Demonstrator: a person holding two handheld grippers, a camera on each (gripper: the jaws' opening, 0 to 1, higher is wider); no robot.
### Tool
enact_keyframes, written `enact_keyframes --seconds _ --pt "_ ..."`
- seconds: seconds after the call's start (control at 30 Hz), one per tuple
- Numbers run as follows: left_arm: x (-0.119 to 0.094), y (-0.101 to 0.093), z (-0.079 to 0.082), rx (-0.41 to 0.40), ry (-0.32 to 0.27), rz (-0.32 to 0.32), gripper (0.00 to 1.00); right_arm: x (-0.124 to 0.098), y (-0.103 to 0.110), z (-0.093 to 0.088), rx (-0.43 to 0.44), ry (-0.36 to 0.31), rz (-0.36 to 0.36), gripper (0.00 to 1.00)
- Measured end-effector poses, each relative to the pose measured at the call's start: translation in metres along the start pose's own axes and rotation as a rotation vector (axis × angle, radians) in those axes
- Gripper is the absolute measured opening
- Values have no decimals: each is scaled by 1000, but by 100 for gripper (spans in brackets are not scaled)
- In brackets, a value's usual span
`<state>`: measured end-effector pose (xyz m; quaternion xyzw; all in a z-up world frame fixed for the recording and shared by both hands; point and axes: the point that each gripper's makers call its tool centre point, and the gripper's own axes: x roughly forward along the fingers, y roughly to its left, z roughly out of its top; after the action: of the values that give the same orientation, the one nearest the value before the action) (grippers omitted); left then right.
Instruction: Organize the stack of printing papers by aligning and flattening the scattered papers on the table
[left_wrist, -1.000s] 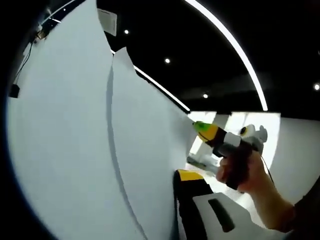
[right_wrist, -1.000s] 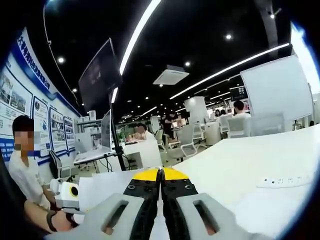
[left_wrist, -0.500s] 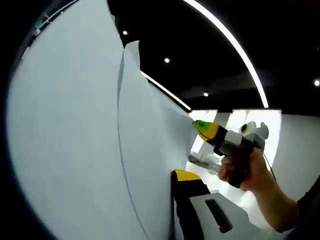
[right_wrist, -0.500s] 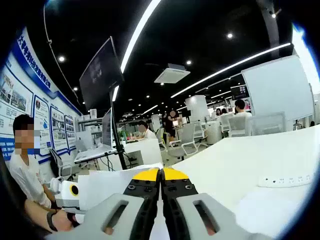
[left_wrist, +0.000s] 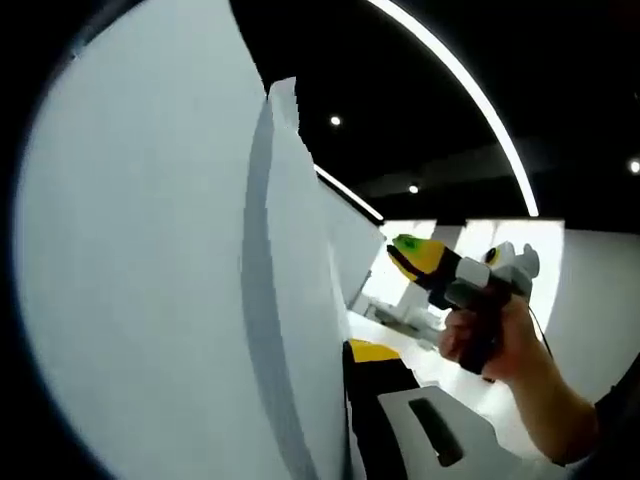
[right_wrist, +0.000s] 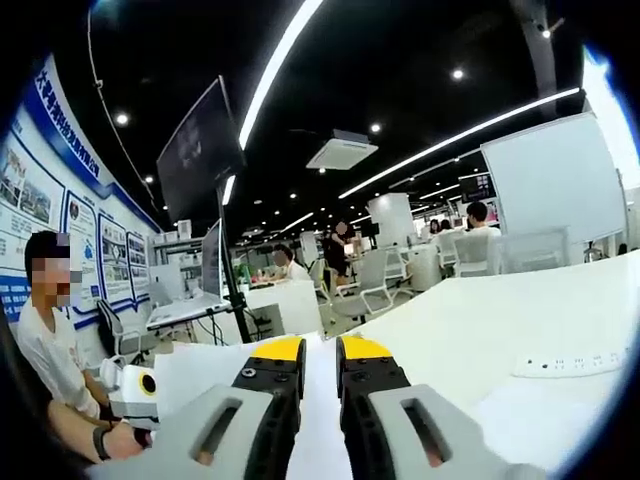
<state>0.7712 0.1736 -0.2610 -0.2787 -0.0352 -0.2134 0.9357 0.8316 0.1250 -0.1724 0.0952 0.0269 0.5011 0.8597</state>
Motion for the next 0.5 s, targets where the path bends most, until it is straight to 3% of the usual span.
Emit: enact_keyframes --seconds 0.5 --pt "0 2 1 -6 1 -1 6 -6 -9 13 18 -26 -18 17"
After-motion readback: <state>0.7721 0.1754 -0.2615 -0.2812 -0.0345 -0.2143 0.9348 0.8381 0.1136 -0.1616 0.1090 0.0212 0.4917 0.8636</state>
